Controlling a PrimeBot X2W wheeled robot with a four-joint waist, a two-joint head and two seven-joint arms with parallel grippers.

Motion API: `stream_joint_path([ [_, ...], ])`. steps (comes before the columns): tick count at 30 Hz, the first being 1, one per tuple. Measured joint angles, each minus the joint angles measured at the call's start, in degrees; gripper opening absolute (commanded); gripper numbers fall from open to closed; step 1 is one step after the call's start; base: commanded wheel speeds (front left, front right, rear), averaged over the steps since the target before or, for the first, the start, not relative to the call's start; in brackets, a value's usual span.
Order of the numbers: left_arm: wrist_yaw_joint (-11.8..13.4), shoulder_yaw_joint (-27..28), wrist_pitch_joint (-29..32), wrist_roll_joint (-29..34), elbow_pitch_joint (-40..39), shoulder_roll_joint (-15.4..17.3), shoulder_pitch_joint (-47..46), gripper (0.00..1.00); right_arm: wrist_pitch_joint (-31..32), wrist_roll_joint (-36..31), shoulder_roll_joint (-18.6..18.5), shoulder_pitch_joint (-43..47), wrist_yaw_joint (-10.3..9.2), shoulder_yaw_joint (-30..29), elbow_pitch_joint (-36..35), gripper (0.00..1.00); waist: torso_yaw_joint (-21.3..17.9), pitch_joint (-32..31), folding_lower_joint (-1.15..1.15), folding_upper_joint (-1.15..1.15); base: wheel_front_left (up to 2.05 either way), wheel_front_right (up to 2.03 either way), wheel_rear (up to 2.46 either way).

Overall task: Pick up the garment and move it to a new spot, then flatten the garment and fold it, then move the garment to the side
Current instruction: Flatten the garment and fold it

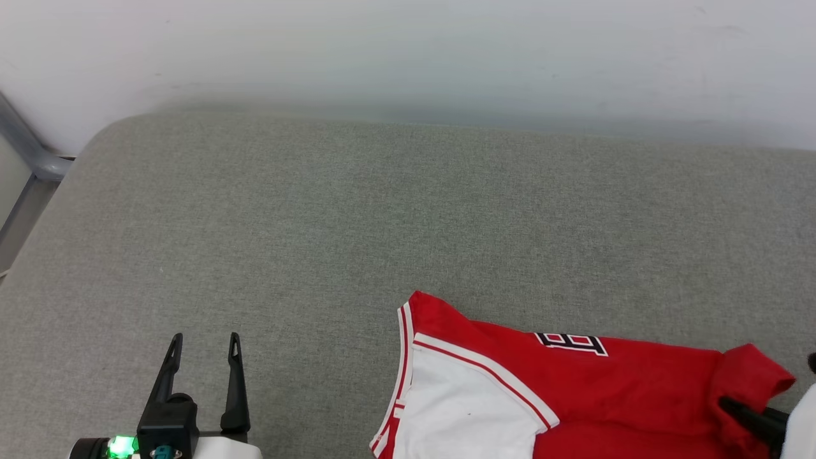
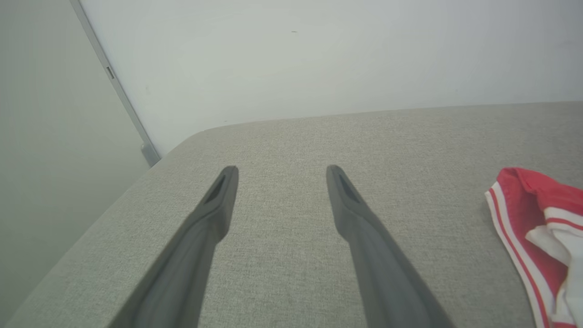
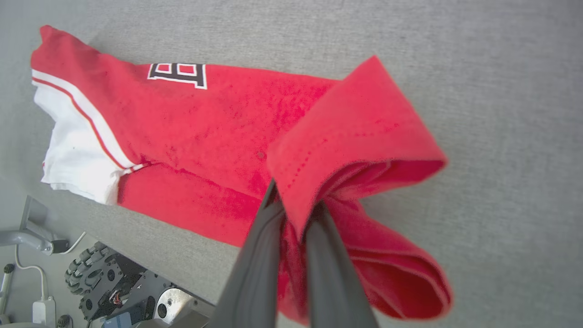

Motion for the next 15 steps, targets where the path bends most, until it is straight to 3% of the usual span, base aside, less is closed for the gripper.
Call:
stream_joint_path([
  [8, -0.46, -0.43, -0.01, 0.36, 0.37, -0.25, -0.09, 1.00, 5.42, -1.57, 1.96, -2.07, 0.00, 6.46, -10.68, 0.00, 0.93, 0.06, 0.00, 0.00, 0.00, 0.00, 0.00],
  [15, -0.60, -1.02, 0.00, 0.45, 0.66, -0.60, -0.72, 1.00, 7.36, -2.66, 2.92, -8.69, -0.01, 15.27, -14.73, 0.00, 2.24, 1.22, 0.00, 0.00, 0.00, 0.00, 0.00],
])
